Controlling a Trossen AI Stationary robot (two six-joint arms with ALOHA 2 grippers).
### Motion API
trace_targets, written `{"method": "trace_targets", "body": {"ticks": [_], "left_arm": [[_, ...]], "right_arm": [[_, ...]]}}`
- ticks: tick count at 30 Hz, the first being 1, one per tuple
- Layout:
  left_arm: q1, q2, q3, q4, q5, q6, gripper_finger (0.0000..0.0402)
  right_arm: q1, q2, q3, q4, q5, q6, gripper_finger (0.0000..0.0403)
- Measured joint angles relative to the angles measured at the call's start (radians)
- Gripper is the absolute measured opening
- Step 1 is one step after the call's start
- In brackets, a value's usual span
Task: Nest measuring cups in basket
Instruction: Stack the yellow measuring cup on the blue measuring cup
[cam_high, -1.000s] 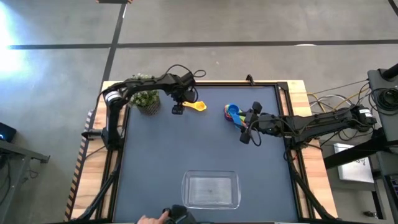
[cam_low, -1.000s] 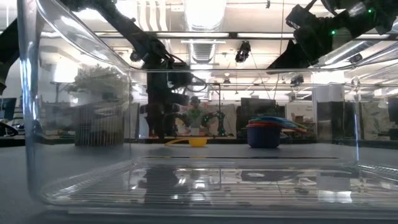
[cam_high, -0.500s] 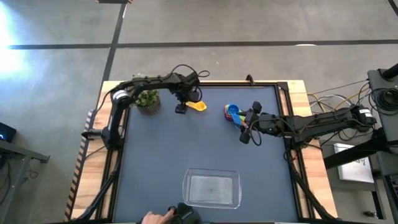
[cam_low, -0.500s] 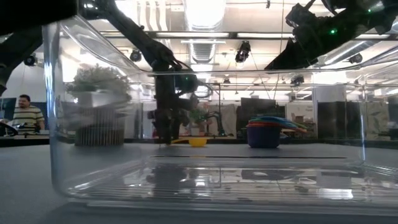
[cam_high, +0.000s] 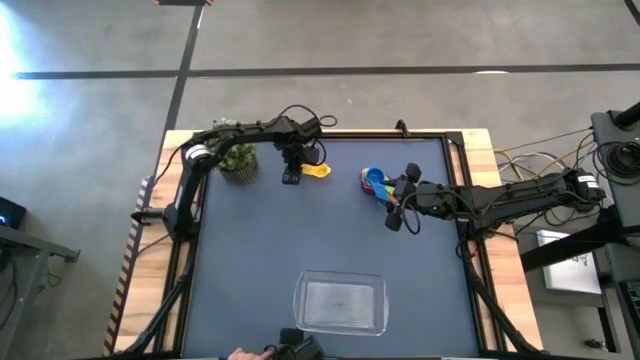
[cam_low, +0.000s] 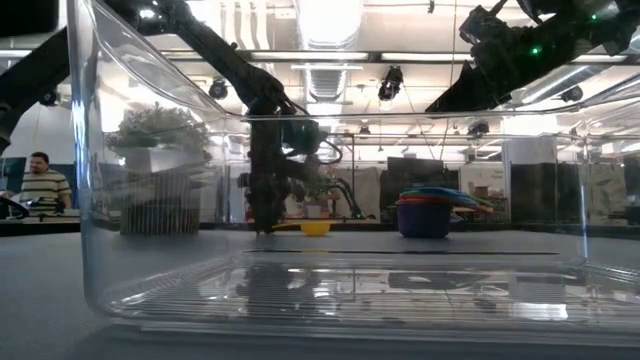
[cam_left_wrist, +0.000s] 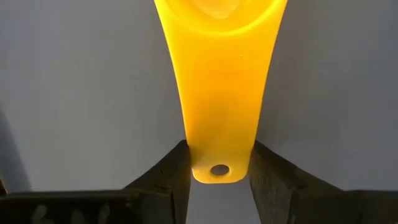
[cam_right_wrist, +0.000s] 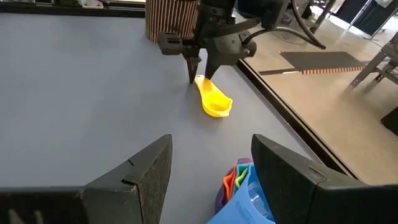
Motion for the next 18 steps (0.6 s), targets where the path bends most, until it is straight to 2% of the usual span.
{"method": "trace_targets", "body": {"ticks": [11, 15, 18], "left_arm": [[-0.064, -0.178, -0.001, -0.012, -0.010, -0.153, 0.0111], [-0.118, -0.248, -0.003, 0.035, -0.012, -0.276, 0.0111], [-0.171, -0.297, -0.016, 0.122, -0.062, -0.369, 0.0111]], "right_arm": [[0.000, 0.000, 0.000, 0.003, 0.000, 0.039, 0.0210], [0.000, 0.000, -0.005, 0.039, 0.001, 0.069, 0.0210], [0.000, 0.000, -0.041, 0.143, 0.001, 0.080, 0.0210]]}}
